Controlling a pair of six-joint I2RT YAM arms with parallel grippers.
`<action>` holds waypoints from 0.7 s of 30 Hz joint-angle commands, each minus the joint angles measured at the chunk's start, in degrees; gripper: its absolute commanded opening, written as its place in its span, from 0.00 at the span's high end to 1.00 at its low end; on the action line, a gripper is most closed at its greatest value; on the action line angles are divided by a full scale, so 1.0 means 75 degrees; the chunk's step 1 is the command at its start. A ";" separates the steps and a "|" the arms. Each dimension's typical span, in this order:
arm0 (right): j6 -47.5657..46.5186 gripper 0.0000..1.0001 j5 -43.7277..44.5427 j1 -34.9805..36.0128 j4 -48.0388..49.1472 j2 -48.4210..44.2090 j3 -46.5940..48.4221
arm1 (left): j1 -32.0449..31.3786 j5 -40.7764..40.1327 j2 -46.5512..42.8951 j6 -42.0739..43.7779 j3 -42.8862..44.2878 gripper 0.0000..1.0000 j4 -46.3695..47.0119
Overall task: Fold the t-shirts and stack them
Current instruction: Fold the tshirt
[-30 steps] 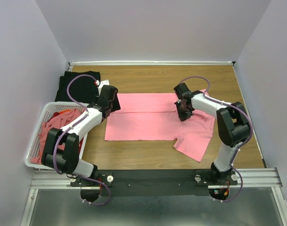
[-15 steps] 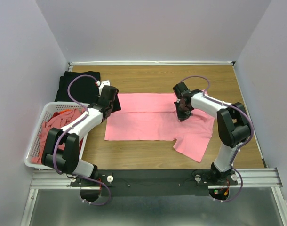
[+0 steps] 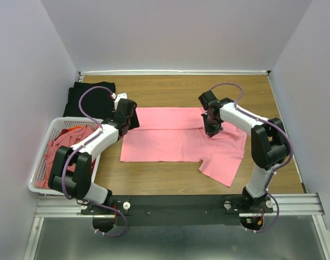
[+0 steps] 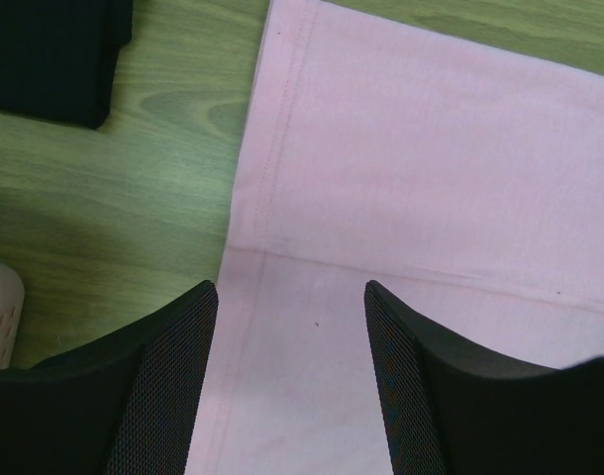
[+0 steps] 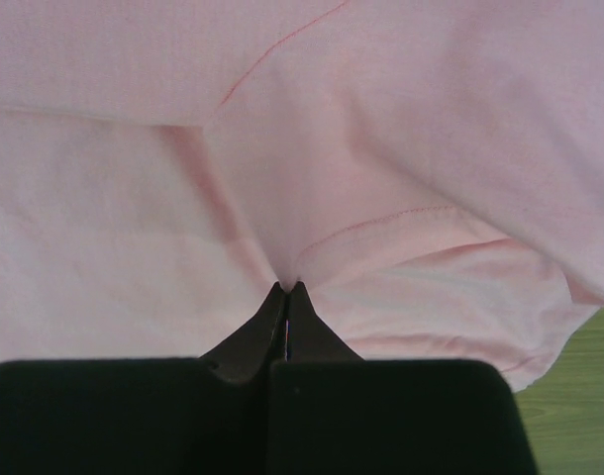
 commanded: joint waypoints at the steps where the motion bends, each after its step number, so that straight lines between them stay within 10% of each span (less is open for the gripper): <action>1: 0.0084 0.99 -0.0263 0.0072 -0.0316 0.0037 0.0262 | -0.0044 0.0015 0.0087 0.0036 -0.0086 0.31 0.0139; 21: 0.0542 0.84 -0.1260 0.0072 -0.0832 0.0752 0.0708 | -0.0080 0.0085 0.0192 0.0072 -0.0074 0.31 0.0139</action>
